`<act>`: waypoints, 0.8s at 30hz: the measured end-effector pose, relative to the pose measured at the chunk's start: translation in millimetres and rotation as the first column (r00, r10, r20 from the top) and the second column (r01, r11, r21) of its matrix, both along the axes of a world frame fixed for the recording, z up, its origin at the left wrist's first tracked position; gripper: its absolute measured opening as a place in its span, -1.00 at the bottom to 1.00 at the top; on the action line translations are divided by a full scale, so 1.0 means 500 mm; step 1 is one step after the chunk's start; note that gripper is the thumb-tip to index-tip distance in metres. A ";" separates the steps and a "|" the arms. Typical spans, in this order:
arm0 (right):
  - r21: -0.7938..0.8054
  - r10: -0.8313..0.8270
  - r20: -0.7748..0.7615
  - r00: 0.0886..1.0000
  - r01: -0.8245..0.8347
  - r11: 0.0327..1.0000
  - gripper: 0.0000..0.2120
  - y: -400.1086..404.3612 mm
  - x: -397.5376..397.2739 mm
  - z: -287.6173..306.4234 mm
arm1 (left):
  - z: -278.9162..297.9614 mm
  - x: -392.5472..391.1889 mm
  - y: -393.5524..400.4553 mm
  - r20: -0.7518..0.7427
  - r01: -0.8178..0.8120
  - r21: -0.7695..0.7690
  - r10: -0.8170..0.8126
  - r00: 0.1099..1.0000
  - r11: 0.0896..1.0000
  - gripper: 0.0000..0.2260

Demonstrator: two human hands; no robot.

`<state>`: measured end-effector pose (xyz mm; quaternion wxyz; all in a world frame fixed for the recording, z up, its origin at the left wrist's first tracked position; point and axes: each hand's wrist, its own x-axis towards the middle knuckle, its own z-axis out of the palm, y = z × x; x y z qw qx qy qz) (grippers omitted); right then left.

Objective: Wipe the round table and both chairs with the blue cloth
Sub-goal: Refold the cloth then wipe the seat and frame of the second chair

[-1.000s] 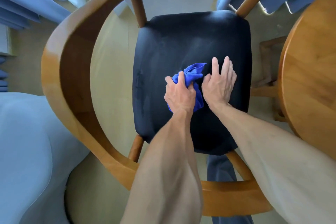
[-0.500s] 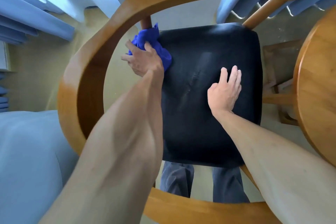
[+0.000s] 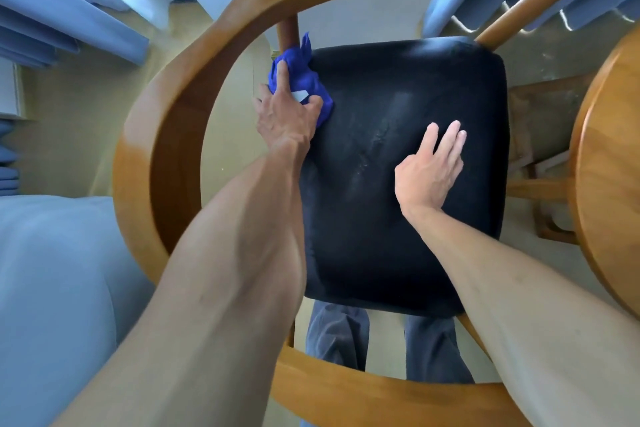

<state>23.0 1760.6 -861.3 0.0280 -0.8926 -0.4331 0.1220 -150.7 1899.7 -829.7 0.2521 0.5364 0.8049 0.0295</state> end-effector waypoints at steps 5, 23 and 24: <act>-0.115 0.073 -0.029 0.997 -0.076 0.990 -0.40 -0.012 -0.008 0.010 | 0.009 -0.008 -0.041 -0.038 -0.117 -0.043 0.115 0.993 0.992 -0.38; -0.406 0.454 -0.106 0.885 -0.455 0.793 -0.18 -0.081 0.104 0.073 | 0.057 0.060 -0.495 -0.224 -0.472 -0.318 0.419 0.880 0.822 -0.42; -0.410 0.456 -0.117 0.882 -0.461 0.787 -0.17 -0.096 0.111 0.076 | 0.059 0.076 -0.514 -0.217 -0.518 -0.328 0.471 0.855 0.790 -0.38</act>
